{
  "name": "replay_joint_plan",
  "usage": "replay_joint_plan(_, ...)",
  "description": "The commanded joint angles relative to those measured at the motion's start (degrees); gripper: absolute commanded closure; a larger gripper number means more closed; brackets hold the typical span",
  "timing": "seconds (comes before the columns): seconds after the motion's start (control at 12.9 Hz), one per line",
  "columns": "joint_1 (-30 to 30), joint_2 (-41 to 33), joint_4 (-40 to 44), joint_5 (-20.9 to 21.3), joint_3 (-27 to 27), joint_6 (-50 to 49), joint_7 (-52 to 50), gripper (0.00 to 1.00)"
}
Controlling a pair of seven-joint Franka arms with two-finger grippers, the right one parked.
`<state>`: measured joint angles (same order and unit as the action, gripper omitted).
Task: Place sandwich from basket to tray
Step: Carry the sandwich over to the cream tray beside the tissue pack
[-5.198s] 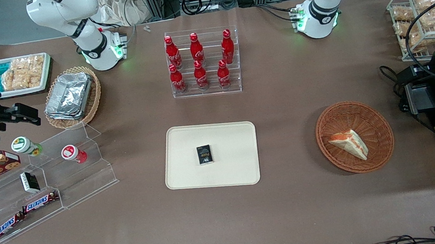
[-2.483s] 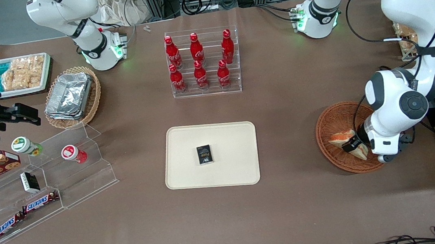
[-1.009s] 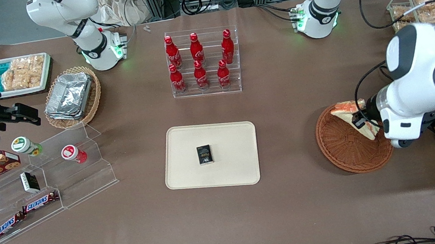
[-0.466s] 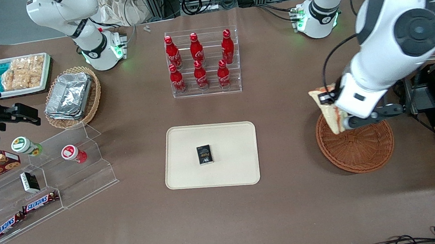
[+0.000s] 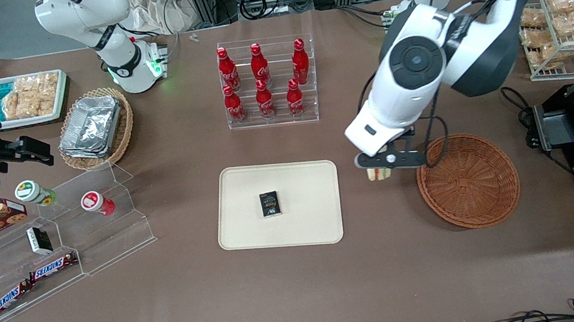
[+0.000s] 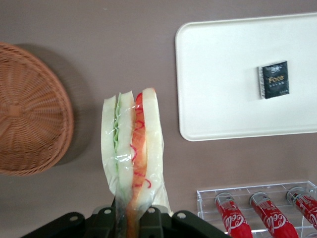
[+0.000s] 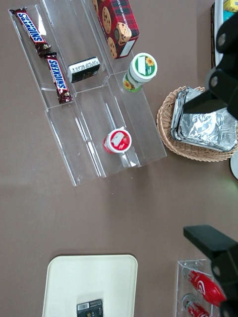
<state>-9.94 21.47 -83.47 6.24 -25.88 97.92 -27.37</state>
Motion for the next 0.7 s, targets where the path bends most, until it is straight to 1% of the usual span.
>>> replay_joint_plan(0.0,-2.52,4.35,0.85,1.32,-0.05,4.71,1.09,1.0)
replay_joint_plan(0.16,-5.16,8.48,1.03,2.63,0.04,8.76,1.26,1.0)
replay_joint_plan(0.31,-6.05,12.17,1.03,7.89,-0.05,12.45,1.09,1.0)
replay_joint_plan(0.62,-6.58,18.77,0.85,8.53,0.04,22.2,1.79,1.0)
